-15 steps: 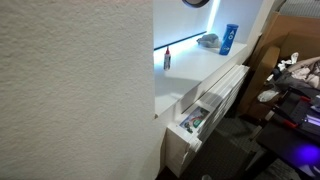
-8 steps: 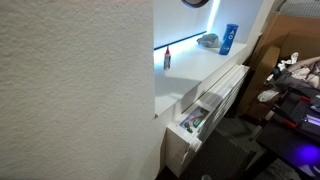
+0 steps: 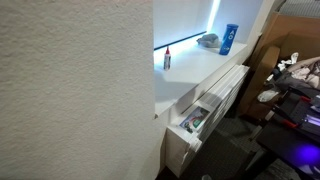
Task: Move the black cap to the left
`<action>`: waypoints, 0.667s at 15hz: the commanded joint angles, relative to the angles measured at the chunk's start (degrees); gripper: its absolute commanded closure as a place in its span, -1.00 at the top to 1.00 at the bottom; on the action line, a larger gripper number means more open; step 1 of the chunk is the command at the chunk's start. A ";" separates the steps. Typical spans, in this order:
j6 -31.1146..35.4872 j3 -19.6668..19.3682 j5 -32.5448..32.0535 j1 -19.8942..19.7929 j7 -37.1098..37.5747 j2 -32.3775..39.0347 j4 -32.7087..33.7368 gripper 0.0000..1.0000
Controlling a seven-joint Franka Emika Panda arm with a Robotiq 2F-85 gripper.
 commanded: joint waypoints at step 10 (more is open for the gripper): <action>-0.15 -14.42 13.19 5.89 1.38 9.64 7.08 -0.96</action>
